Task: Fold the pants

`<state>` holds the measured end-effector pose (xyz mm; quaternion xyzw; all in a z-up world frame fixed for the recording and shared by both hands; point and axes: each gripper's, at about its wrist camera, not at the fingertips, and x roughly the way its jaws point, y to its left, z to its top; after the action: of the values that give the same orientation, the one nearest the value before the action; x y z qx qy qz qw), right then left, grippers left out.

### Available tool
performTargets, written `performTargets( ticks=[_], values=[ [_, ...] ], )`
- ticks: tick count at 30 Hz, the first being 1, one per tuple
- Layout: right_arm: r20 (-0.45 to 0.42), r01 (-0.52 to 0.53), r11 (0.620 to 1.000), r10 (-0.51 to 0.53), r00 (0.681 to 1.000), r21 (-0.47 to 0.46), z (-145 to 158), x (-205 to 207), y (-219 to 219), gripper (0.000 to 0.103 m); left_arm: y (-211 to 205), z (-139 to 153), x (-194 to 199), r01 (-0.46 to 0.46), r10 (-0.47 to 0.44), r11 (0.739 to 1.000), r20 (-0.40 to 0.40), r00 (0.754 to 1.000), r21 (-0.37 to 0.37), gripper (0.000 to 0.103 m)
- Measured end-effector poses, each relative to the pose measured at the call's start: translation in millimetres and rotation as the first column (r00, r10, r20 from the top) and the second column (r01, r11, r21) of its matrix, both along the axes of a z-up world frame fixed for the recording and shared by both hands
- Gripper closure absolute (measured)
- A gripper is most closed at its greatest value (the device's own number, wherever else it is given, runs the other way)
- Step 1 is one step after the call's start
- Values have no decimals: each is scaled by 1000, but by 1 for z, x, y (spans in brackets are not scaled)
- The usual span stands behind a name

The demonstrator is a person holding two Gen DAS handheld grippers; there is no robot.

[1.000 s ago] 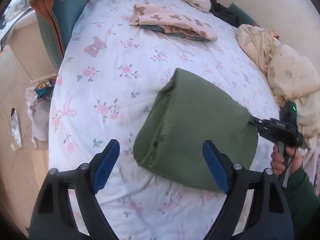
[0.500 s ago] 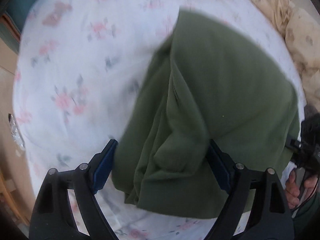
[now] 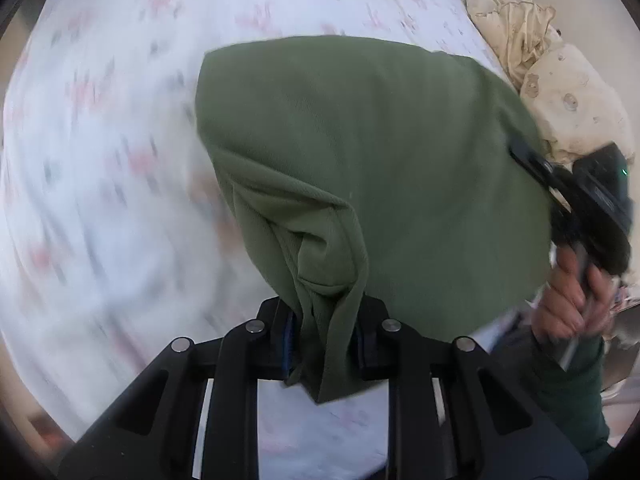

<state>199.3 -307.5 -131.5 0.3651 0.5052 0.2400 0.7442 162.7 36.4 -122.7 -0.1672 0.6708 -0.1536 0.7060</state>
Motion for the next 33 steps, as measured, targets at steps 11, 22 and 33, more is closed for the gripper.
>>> performTargets(
  ticks=[11, 22, 33],
  values=[
    [18, -37, 879, 52, 998, -476, 27, -56, -9, 54, 11, 17, -29, -114, 61, 940, 172, 983, 321, 41],
    [-179, -263, 798, 196, 964, -543, -27, -71, 25, 87, -16, -8, -43, -19, -40, 912, 137, 990, 410, 50],
    [63, 0, 977, 14, 998, -215, 32, 10, -26, 67, 29, 60, 19, -213, 137, 944, 285, 949, 253, 47]
  ],
)
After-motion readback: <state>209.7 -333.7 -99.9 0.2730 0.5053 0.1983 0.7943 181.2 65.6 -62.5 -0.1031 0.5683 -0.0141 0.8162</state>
